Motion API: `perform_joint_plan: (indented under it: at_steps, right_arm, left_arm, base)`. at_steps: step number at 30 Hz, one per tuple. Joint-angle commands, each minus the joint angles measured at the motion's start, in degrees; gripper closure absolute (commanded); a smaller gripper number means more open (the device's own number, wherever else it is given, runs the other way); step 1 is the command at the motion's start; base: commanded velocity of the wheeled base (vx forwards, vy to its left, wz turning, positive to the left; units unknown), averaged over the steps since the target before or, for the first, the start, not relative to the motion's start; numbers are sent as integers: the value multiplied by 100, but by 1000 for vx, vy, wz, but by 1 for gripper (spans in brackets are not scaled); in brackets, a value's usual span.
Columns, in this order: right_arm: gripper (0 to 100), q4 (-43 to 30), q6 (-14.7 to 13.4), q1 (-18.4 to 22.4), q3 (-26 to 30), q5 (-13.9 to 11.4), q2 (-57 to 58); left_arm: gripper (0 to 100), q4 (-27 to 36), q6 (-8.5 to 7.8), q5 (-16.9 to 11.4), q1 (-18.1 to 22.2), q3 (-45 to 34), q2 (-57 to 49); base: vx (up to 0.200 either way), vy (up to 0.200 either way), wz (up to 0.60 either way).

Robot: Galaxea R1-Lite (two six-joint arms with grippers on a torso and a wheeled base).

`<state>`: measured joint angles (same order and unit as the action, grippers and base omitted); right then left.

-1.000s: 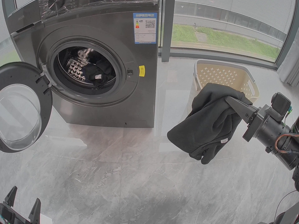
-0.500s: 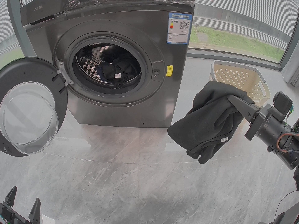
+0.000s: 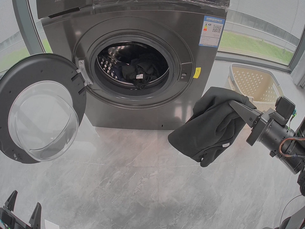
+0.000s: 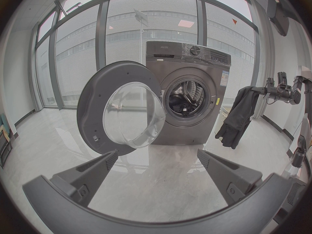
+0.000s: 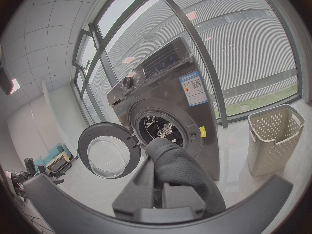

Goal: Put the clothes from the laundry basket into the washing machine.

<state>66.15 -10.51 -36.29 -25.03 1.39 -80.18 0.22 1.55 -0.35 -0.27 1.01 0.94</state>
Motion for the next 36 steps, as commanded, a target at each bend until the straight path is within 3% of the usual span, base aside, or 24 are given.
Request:
perform_joint_plan:
  at_steps: [1, 8, 18, 32, 36]
  right_arm:
    - [100, 4, 23, -27, -11, 2, -86]
    - [100, 21, -39, -18, -55, -7, -191]
    - [100, 100, -39, -10, -64, -7, -218]
    - [100, 100, -39, 43, -20, 10, -253]
    - [100, 109, -48, 34, -64, 10, -288]
  left_arm:
    - [0, 4, -14, 0, 0, -84, -76]
    - [0, 4, -14, -9, 0, -84, -76]
    - [0, 4, -23, 0, 0, -84, -76]
    - [0, 4, 12, 0, 0, -84, -76]
    - [0, 4, 21, 0, 0, -84, -76]
  base:
    - [-200, 0, 0]
    - [-200, 0, 0]
    - [0, 0, 0]
    - [0, 200, 0]
    - [0, 0, 0]
